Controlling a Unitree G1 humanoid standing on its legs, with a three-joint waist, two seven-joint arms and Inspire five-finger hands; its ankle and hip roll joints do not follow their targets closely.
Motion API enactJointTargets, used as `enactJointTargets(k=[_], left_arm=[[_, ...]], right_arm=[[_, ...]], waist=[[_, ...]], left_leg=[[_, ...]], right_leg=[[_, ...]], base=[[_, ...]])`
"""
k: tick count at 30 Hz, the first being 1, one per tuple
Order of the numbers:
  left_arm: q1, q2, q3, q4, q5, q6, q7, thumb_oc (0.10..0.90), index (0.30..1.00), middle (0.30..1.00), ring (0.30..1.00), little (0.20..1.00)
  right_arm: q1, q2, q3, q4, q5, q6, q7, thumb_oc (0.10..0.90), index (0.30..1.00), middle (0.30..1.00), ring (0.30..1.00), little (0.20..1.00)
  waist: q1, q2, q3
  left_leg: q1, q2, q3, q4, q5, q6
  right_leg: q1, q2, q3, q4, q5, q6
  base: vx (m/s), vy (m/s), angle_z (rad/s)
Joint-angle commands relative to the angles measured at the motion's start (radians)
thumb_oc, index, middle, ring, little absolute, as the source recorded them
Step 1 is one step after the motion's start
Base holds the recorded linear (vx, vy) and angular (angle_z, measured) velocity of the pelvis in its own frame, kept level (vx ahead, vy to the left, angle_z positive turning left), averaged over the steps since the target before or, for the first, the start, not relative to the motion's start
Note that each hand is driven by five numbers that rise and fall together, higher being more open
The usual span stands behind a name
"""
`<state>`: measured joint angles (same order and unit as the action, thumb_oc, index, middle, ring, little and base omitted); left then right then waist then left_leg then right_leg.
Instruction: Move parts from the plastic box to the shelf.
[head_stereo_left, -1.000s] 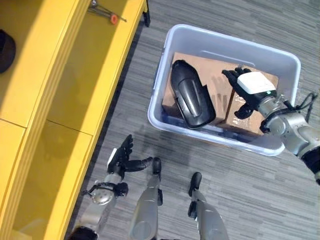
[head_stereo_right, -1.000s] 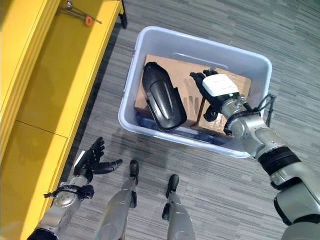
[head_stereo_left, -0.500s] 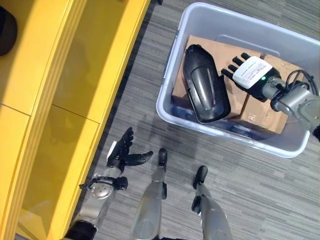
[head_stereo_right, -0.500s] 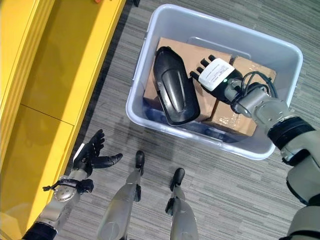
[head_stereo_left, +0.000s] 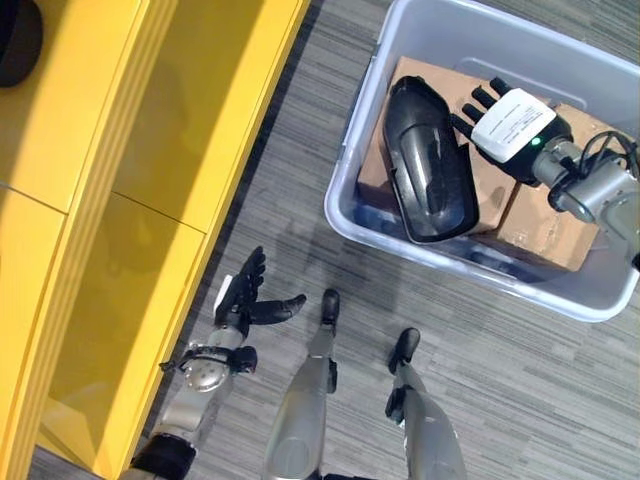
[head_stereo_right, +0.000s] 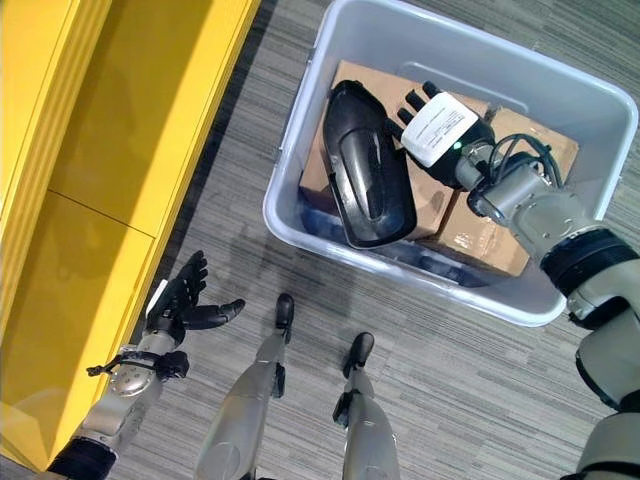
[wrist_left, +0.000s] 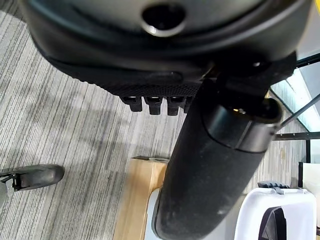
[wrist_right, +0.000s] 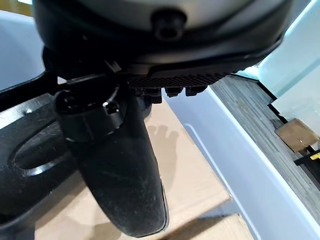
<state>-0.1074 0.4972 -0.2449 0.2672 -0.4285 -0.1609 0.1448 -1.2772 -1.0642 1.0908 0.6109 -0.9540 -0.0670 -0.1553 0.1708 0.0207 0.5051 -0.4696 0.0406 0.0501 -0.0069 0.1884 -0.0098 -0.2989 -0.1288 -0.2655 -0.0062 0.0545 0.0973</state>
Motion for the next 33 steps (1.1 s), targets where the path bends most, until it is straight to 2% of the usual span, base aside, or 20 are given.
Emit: enactJointTargets(k=[1, 18, 33], left_arm=[[-0.008, 0.028, -0.009, -0.070, -0.011, -0.079, 0.018, 0.900, 1.000, 1.000, 1.000, 1.000], [-0.032, 0.020, -0.020, -0.059, -0.014, -0.088, 0.037, 0.900, 1.000, 1.000, 1.000, 1.000], [-0.038, 0.015, -0.048, -0.053, -0.025, -0.100, 0.032, 0.900, 1.000, 1.000, 1.000, 1.000]], right_arm=[[-0.103, -0.067, 0.017, -0.074, -0.022, 0.047, -0.054, 0.900, 1.000, 1.000, 1.000, 1.000], [0.002, -0.017, 0.000, -0.092, -0.036, 0.022, -0.027, 0.900, 1.000, 1.000, 1.000, 1.000], [0.108, 0.056, 0.026, 0.095, -0.031, 0.005, 0.006, 0.900, 1.000, 1.000, 1.000, 1.000]], waist=[[0.005, -0.035, -0.031], [0.005, -0.031, -0.011], [0.009, -0.005, 0.015]], left_leg=[[0.015, 0.092, 0.026, -0.004, 0.024, -0.090], [0.015, 0.088, 0.016, -0.016, 0.028, -0.091], [-0.005, 0.086, 0.009, -0.034, 0.041, -0.097]], right_leg=[[0.002, -0.094, 0.014, 0.085, 0.027, 0.046], [0.002, -0.097, 0.002, 0.085, 0.023, 0.046], [-0.026, -0.095, -0.005, 0.094, 0.018, 0.048]], base=[[0.01, 0.013, 0.07], [0.00, 0.000, 0.02], [0.00, 0.000, 0.00]])
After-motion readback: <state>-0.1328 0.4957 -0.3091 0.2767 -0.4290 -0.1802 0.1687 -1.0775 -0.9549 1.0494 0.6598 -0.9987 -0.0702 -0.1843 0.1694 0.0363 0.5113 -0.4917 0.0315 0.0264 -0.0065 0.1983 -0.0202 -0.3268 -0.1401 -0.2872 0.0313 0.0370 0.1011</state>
